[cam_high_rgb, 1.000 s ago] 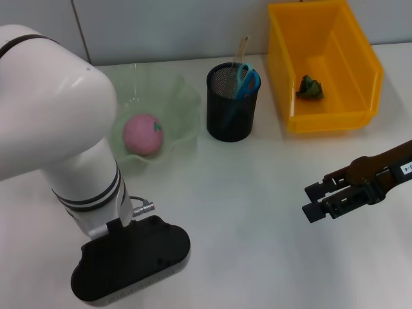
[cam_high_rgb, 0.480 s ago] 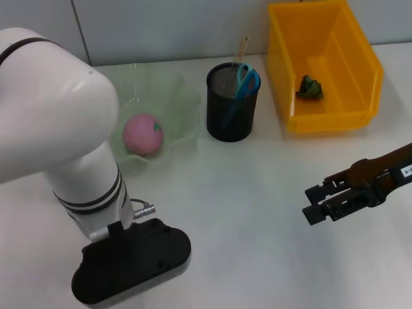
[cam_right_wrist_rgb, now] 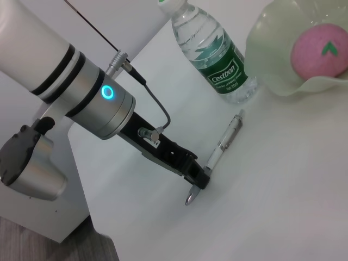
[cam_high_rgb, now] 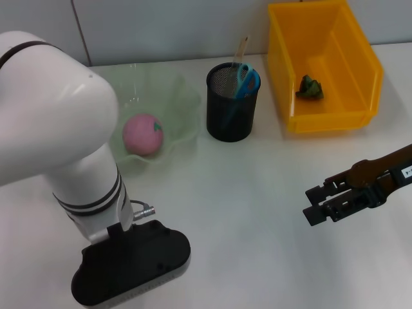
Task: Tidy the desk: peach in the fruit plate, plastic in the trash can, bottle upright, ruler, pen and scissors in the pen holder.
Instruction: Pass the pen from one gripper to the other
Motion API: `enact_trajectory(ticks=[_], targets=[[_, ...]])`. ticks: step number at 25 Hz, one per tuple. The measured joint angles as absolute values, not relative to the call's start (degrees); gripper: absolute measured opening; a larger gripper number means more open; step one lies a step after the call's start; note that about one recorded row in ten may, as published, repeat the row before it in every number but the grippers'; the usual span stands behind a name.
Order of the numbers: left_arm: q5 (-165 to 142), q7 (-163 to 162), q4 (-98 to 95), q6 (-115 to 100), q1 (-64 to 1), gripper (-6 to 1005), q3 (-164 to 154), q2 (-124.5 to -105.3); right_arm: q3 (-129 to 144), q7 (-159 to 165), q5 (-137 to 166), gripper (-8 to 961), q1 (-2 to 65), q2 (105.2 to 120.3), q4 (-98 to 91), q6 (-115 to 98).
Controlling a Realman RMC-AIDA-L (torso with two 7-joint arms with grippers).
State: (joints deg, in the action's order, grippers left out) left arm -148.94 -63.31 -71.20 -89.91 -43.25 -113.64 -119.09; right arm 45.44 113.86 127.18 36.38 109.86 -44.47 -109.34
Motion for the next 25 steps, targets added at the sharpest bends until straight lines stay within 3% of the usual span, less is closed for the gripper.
enact_trajectory(ticks=[6,14,25], targets=[[-148.9,-63.4,-71.4,-89.5,-43.0,134,-113.1,-119.09,45.4,113.9,127.2,766,36.6,109.74,-44.5,-109.4],[-142.8,-64.8,-71.1,-90.9,-43.3,135,-101.3,-118.98,44.9,113.4,127.2,766,36.2,109.56,-44.7,-109.4],[-118.7,-69.1,-66.8,-97.4,-38.5,136,-73.8,-118.61,43.5,112.0,127.2,766,35.6,106.99,-45.3,-110.6]])
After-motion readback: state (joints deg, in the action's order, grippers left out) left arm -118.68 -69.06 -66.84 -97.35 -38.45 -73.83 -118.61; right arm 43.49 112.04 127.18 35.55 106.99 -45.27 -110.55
